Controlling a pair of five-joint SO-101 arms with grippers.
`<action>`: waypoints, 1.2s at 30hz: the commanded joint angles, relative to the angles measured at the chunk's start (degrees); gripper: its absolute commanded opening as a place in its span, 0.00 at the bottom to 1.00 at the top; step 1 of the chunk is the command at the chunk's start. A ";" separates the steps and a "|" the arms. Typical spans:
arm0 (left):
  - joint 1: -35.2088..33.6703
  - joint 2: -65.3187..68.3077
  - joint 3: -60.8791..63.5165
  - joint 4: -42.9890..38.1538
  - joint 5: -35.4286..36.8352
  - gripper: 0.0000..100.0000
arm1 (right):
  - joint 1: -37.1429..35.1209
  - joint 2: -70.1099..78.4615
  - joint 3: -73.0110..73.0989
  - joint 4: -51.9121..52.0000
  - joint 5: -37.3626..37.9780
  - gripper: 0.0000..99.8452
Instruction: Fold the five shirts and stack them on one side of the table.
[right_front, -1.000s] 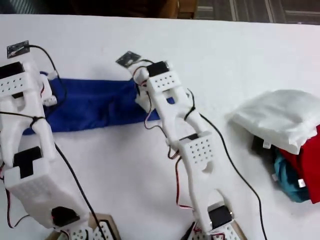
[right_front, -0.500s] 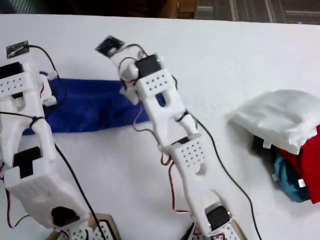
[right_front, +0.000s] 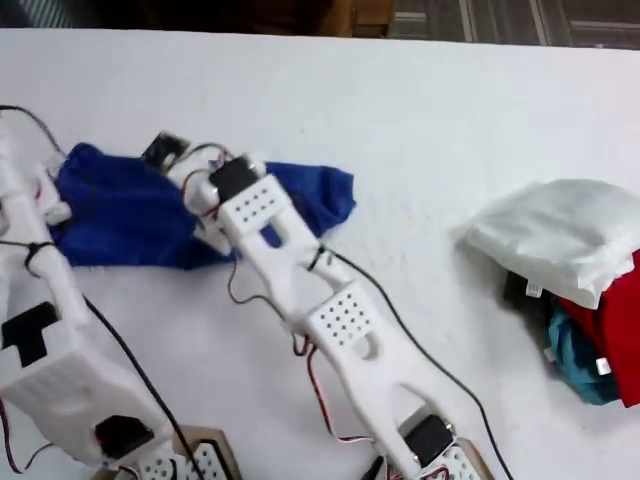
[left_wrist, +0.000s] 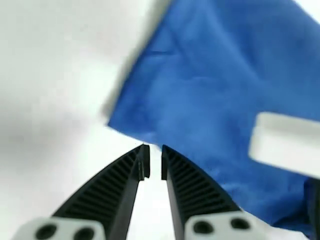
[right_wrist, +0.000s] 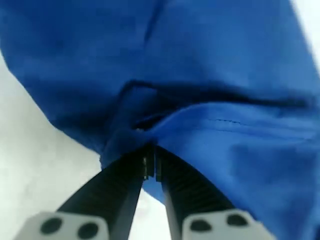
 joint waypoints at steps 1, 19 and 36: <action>-2.90 -3.34 -0.75 -0.62 -2.81 0.07 | -1.71 0.31 -2.20 -2.86 -0.26 0.02; -4.04 -3.34 -0.31 -0.53 -5.27 0.07 | 8.31 -11.82 -2.29 -1.45 -0.26 0.02; -3.87 -3.34 -0.31 -0.53 -5.27 0.07 | 19.65 -0.48 -2.20 -1.01 -0.35 0.02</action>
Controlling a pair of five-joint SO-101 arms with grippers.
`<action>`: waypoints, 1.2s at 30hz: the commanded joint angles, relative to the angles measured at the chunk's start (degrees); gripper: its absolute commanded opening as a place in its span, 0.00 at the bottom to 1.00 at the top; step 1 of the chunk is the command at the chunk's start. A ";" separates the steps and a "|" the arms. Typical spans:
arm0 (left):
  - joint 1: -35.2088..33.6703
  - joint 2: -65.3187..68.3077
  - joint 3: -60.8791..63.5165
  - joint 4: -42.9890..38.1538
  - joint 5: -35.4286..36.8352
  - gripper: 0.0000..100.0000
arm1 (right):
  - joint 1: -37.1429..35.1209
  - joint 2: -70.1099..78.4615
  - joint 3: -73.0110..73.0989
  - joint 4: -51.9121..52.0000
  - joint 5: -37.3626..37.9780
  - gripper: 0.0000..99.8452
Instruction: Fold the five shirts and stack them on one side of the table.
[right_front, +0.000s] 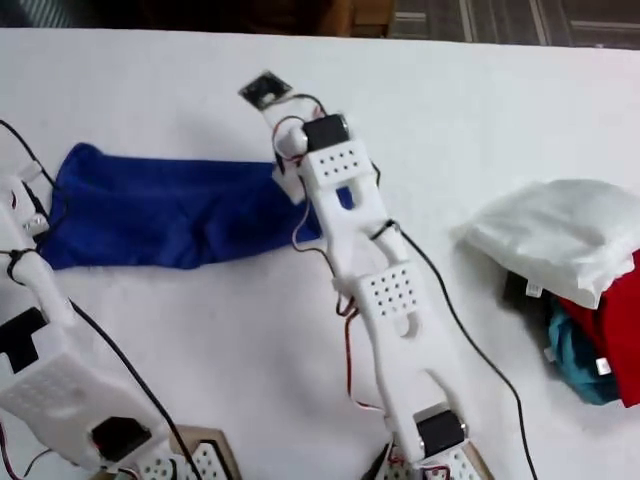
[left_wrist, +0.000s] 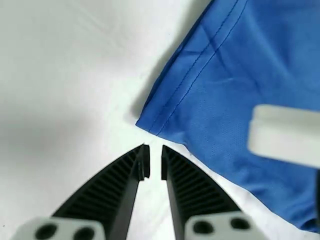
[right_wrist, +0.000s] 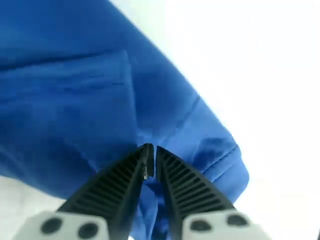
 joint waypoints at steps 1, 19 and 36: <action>-0.26 -3.34 -0.31 -0.53 -0.26 0.07 | 1.10 1.10 -1.67 0.04 -0.35 0.02; -0.44 -3.34 -0.22 -0.18 -0.26 0.07 | -6.55 -11.82 -1.67 1.89 -8.44 0.02; -4.48 -3.34 -0.31 -0.09 -0.35 0.07 | -20.88 1.27 -1.05 -11.21 -8.70 0.02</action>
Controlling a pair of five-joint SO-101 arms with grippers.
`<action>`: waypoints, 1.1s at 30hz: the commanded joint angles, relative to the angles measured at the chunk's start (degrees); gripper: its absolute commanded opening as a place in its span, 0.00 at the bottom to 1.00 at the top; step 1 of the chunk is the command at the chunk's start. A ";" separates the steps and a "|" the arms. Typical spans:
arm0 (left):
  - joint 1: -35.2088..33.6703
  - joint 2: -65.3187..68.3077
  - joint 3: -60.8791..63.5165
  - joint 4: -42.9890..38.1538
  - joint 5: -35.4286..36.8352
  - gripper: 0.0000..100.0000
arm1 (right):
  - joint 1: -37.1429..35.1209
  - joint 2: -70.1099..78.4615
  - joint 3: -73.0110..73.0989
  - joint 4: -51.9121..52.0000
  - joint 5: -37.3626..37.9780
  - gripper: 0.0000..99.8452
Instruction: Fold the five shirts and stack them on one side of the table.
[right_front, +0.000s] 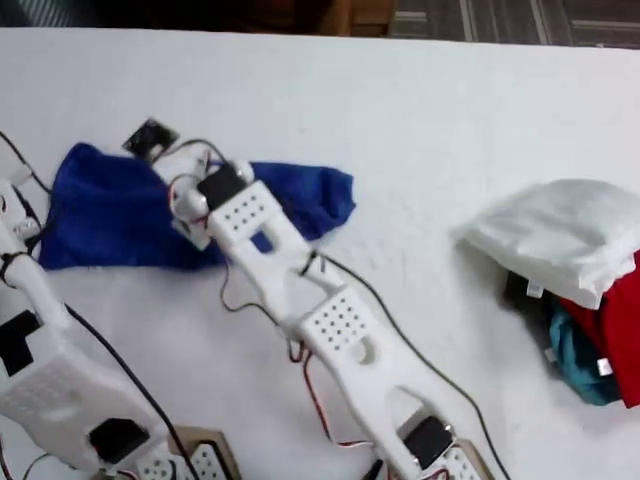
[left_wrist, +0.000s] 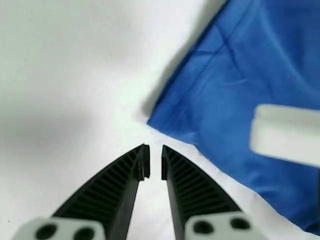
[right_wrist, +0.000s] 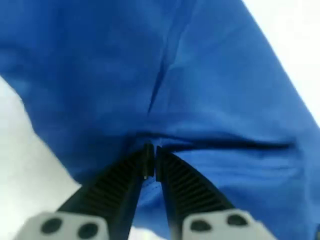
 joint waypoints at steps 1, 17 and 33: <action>-2.37 -3.34 -0.31 -0.09 -0.35 0.07 | -0.75 0.40 -1.05 -4.53 -0.53 0.02; -2.81 -3.25 -0.84 -0.53 -2.64 0.15 | 0.84 -8.22 -8.62 2.33 7.47 0.02; 4.22 34.20 -50.24 22.59 -0.26 0.21 | 13.41 -22.73 -13.19 14.64 12.75 0.02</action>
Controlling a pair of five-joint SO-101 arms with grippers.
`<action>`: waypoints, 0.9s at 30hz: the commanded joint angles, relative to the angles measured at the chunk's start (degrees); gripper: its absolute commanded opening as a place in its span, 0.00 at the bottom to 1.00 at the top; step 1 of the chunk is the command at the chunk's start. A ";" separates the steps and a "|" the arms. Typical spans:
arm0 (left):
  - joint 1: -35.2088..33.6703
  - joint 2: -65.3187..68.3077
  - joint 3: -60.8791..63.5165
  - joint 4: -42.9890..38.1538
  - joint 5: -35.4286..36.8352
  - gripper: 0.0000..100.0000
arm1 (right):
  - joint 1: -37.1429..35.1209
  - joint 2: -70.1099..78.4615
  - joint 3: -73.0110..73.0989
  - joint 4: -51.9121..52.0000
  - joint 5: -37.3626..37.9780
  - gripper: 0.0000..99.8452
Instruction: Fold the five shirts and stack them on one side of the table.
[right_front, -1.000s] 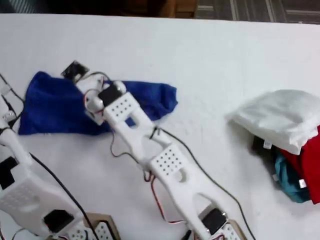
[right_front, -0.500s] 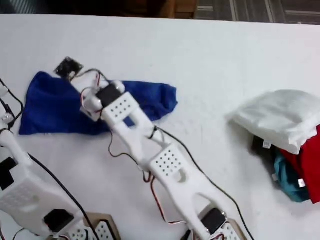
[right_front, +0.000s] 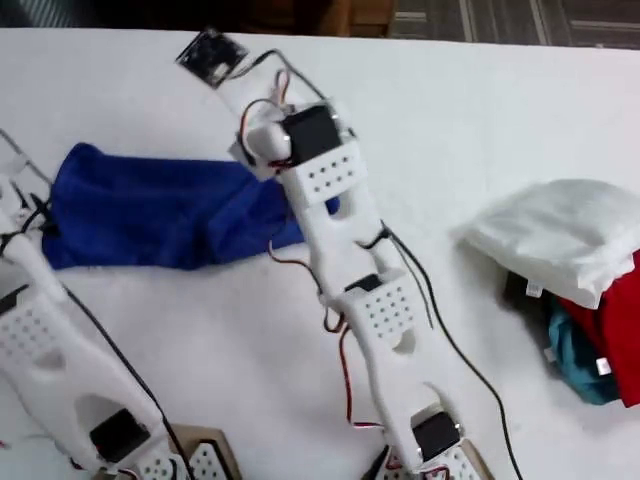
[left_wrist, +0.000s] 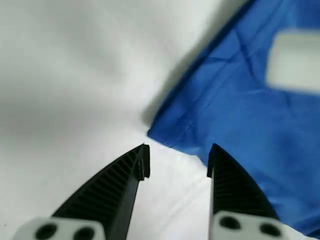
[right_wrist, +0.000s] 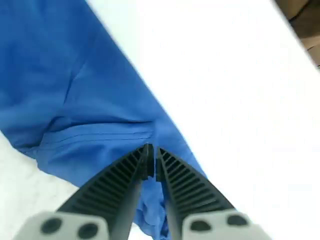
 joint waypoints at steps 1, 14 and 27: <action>2.55 9.32 -18.24 4.13 -0.53 0.21 | 0.75 -5.58 -2.02 1.27 0.53 0.02; -0.88 16.44 -22.55 3.87 -1.49 0.21 | 0.84 -5.49 -2.20 1.27 0.53 0.02; 2.46 24.88 -18.77 4.04 1.58 0.14 | 3.38 -6.02 -2.29 1.27 0.53 0.02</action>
